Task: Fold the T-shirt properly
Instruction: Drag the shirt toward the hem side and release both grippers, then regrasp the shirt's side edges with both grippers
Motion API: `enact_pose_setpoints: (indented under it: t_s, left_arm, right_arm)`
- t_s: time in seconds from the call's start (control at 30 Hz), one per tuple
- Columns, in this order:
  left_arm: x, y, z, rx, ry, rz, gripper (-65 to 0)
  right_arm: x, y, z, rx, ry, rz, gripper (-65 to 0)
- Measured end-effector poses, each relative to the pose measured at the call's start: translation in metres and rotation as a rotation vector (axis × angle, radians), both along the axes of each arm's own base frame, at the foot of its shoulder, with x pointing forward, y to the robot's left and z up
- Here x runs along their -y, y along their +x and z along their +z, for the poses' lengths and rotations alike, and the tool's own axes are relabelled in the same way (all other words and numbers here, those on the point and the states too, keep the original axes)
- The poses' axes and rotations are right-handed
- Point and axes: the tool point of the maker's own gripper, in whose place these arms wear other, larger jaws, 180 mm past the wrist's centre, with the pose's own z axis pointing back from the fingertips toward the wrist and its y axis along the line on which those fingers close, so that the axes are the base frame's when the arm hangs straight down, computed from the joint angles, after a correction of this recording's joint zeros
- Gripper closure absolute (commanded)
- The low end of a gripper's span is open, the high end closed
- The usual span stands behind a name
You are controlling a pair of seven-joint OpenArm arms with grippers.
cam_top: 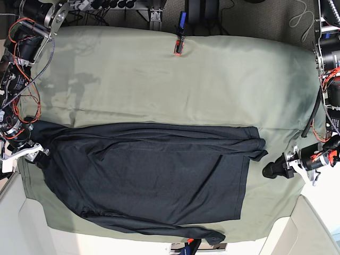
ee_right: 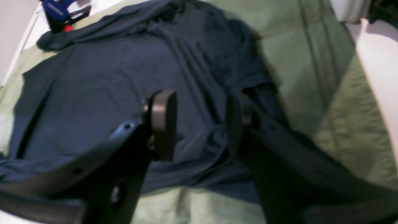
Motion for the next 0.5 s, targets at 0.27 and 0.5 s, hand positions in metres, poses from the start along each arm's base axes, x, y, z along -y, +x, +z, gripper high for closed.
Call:
enact_pose_setpoints:
  t_s: [0.27,0.5]
  left_arm:
    - [0.004,-0.063,-0.029,-0.042,0.014,-0.041,-36.3]
    - [0.0,-0.113,-0.036,-0.02,0.02,-0.01,-36.3]
  right_arm:
    - [0.0,-0.058,-0.029,-0.069,-0.004,-0.005,-26.5]
    - [0.014,-0.105,-0.062,-0.126,0.09,-0.136,-26.5]
